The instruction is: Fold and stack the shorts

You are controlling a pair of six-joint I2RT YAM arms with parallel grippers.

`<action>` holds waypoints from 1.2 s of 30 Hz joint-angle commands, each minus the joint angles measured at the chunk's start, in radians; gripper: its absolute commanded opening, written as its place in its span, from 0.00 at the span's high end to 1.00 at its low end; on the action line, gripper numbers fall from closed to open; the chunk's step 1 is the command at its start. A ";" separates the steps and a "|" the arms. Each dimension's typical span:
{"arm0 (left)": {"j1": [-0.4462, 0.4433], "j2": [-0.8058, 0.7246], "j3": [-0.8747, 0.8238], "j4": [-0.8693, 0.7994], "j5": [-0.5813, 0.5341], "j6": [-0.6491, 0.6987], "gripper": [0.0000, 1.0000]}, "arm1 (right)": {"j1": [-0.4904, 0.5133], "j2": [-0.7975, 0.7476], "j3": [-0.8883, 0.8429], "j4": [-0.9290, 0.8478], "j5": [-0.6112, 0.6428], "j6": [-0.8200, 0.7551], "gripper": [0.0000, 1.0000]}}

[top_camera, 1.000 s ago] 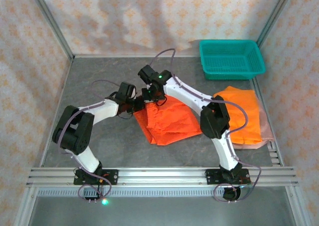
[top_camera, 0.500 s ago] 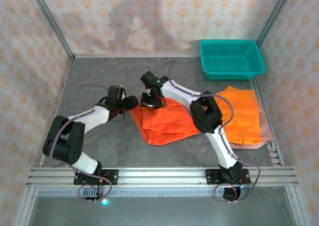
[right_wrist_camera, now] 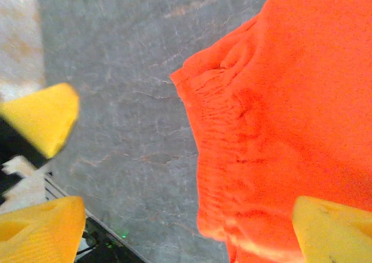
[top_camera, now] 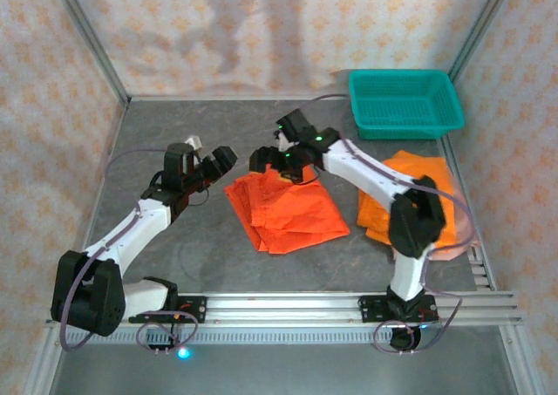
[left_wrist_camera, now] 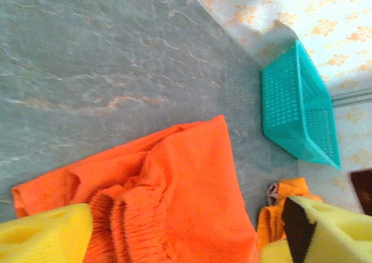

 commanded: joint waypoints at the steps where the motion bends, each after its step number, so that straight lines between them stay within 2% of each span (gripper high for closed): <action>1: -0.075 0.015 0.027 0.070 0.047 -0.127 0.09 | -0.044 -0.095 -0.167 0.061 0.024 0.050 0.07; 8: -0.231 0.142 0.043 0.298 0.050 -0.357 0.04 | -0.099 -0.124 -0.372 0.200 -0.065 0.140 0.06; 11: -0.280 0.183 0.031 0.323 0.033 -0.395 0.03 | -0.107 -0.112 -0.434 0.238 -0.075 0.170 0.06; 14: -0.310 0.214 -0.012 0.294 0.009 -0.407 0.03 | -0.111 -0.090 -0.504 0.263 -0.081 0.186 0.06; 19: -0.321 0.276 -0.159 0.378 0.009 -0.471 0.03 | -0.110 -0.087 -0.627 0.326 -0.128 0.226 0.06; 27: -0.315 0.340 -0.219 0.309 0.004 -0.382 0.03 | -0.111 -0.207 -0.661 0.248 -0.087 0.163 0.05; 30: -0.306 0.329 -0.195 0.259 0.021 -0.326 0.04 | -0.110 -0.258 -0.586 0.115 0.005 0.044 0.05; 32: -0.304 0.293 -0.150 0.147 0.010 -0.241 0.03 | -0.113 -0.281 -0.506 0.011 0.094 -0.067 0.04; 34: -0.302 0.268 -0.106 0.033 -0.005 -0.164 0.03 | -0.119 -0.275 -0.431 -0.069 0.176 -0.177 0.04; 36: -0.298 0.258 -0.088 -0.007 0.004 -0.126 0.04 | -0.132 -0.232 -0.354 -0.133 0.238 -0.271 0.03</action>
